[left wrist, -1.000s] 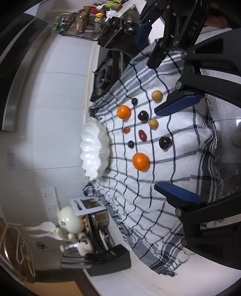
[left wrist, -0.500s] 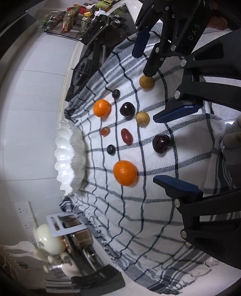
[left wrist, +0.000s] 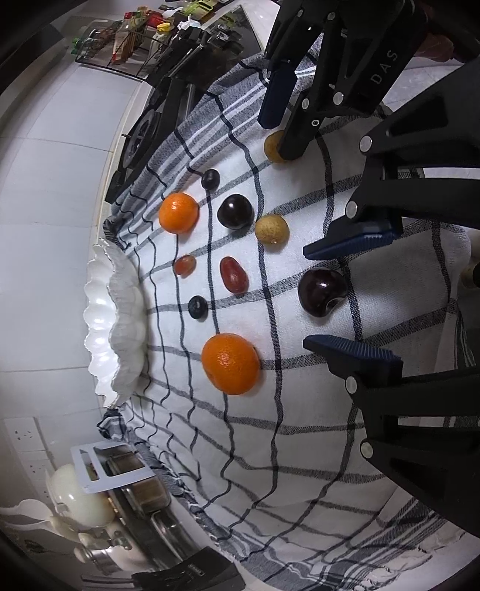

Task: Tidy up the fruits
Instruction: 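Grasp the dark plum with the left gripper while the right gripper grasps the yellow-brown fruit, then carry both fruits to the white bowl and open both grippers to drop them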

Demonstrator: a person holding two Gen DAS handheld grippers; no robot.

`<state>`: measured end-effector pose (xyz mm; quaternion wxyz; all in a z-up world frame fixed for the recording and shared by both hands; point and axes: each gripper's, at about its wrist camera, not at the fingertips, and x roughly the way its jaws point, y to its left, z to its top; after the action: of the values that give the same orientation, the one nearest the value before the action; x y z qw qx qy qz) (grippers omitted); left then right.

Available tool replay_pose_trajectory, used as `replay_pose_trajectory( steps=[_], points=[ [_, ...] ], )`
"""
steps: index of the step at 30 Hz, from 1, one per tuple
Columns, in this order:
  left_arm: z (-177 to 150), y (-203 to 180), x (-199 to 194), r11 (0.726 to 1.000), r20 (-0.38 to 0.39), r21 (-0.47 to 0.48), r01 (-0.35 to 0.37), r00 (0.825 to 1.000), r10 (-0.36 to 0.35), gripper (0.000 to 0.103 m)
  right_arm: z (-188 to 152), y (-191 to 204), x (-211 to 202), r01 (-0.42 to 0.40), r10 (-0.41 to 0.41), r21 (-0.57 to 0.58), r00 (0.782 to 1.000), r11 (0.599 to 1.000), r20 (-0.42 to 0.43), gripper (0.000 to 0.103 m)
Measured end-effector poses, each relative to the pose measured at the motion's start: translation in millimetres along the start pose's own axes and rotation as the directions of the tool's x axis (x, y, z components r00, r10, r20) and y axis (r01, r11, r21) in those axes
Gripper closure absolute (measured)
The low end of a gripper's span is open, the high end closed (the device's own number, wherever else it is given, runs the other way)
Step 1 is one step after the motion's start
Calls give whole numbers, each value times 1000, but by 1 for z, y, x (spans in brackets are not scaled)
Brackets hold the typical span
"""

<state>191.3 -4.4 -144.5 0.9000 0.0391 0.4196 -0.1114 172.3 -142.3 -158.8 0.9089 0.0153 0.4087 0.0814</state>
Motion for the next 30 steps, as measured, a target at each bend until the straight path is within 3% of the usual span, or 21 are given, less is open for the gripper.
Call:
replay_pose_trajectory(
  steps=[5,8,13,30],
  points=[
    [0,0,7,1000,-25,-12,16,1000,-16,73,-1,1,4,-8,8,-11,1000,1000,-12,69],
    [-1,0,8,1000,-22,-11,19,1000,-20,74,-1,2,6,-10,10,-15,1000,1000,-18,75],
    [-2,0,6,1000,-12,-10,20,1000,-20,74,-1,3,6,2,-2,-25,1000,1000,-12,76],
    [37,14,-33,1000,129,-15,6,992,-4,74,38,11,-22,-10,14,-31,994,999,111,76]
  ],
)
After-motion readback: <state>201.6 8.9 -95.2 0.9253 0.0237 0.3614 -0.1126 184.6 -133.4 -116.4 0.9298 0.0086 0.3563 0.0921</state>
